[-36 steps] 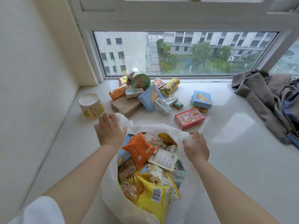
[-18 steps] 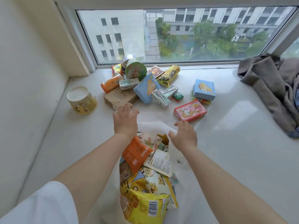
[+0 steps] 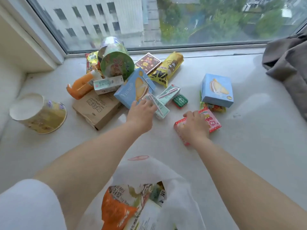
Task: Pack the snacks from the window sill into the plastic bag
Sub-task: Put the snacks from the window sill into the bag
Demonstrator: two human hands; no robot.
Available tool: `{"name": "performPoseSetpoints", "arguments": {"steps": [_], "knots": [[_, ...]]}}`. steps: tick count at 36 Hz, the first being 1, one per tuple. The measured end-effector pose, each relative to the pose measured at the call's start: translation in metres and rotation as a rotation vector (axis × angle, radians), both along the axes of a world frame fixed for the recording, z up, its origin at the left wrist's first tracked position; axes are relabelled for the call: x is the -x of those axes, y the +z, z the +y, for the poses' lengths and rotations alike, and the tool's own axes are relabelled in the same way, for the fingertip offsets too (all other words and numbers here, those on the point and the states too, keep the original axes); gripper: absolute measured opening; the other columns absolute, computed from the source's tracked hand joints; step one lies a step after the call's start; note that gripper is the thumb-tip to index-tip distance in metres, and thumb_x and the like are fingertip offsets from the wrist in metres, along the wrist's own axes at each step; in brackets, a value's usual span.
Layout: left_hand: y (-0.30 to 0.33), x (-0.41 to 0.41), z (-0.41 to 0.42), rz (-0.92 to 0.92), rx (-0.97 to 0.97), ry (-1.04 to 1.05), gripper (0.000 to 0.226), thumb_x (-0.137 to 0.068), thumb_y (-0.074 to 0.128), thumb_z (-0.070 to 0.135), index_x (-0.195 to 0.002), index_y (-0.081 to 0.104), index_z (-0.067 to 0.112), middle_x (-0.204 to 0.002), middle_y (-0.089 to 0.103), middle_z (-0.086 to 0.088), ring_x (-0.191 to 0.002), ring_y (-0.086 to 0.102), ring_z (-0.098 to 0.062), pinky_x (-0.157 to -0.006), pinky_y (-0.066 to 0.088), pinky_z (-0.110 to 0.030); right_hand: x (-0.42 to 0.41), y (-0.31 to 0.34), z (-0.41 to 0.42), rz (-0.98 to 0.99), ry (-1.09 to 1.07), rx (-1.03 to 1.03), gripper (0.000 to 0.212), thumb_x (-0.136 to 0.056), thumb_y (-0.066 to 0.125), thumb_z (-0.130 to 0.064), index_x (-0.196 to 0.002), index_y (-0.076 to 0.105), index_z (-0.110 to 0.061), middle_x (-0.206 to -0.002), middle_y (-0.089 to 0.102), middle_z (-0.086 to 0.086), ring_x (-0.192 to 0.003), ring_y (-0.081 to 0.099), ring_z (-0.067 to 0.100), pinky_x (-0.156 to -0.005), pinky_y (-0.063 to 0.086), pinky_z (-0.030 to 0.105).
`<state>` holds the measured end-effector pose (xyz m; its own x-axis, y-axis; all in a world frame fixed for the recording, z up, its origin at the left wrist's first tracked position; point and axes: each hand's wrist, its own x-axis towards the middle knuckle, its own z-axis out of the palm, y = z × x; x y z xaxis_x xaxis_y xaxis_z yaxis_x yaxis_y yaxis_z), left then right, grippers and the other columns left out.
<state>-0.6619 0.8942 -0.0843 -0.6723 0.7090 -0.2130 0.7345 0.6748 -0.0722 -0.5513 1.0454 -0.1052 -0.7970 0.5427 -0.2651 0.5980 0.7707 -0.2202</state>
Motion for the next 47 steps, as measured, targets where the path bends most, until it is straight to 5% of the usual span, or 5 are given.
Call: {"name": "performPoseSetpoints", "arguments": {"steps": [11,18,24,33,47], "knots": [[-0.063,0.051,0.067,-0.024,0.242,-0.173,0.072,-0.087,0.058,0.029,-0.145,0.018,0.039,-0.157,-0.006,-0.006,-0.143,0.0,-0.036,-0.113,0.007,-0.056,0.022,-0.06,0.078,-0.162,-0.122,-0.035,0.058,-0.086,0.04,-0.059,-0.136,0.039,-0.032,-0.15,0.022,0.002,-0.132,0.025,0.028,-0.1,0.03,0.047],[-0.077,0.06,0.076,0.046,0.263,-0.198,0.057,-0.08,0.059,0.045,-0.133,0.037,0.041,-0.153,0.011,-0.015,-0.13,0.032,-0.035,-0.103,0.019,-0.058,0.012,-0.075,0.085,-0.138,-0.081,-0.108,0.071,-0.082,0.026,-0.075,-0.13,0.044,-0.027,-0.142,0.026,0.005,-0.122,0.034,0.03,-0.091,0.038,0.046],[-0.072,0.062,0.088,-0.282,-0.014,0.073,0.076,-0.064,0.059,0.077,-0.122,0.051,0.029,-0.14,0.031,-0.01,-0.118,0.042,-0.032,-0.088,0.039,-0.042,0.017,-0.069,0.091,-0.121,0.099,-0.358,0.078,-0.079,0.024,-0.077,-0.115,0.058,-0.017,-0.125,0.045,0.007,-0.113,0.037,0.028,-0.085,0.035,0.041],[-0.104,0.057,0.099,-0.241,-0.221,0.24,0.067,-0.066,0.062,0.067,-0.116,0.048,0.026,-0.144,0.017,-0.007,-0.126,0.026,-0.03,-0.095,0.036,-0.038,0.054,-0.085,0.082,0.162,0.059,0.032,0.058,-0.081,0.06,-0.047,-0.129,0.043,-0.019,-0.128,0.039,0.004,-0.119,0.039,0.024,-0.092,0.041,0.038],[-0.126,0.06,0.091,-0.272,-0.255,0.234,0.062,-0.064,0.062,0.065,-0.116,0.045,0.035,-0.143,0.006,-0.003,-0.128,0.017,-0.03,-0.102,0.031,-0.043,0.087,-0.095,0.078,0.185,-0.132,-0.012,0.062,-0.072,0.062,-0.055,-0.119,0.049,-0.017,-0.117,0.046,0.006,-0.109,0.044,0.025,-0.082,0.04,0.035]]}}
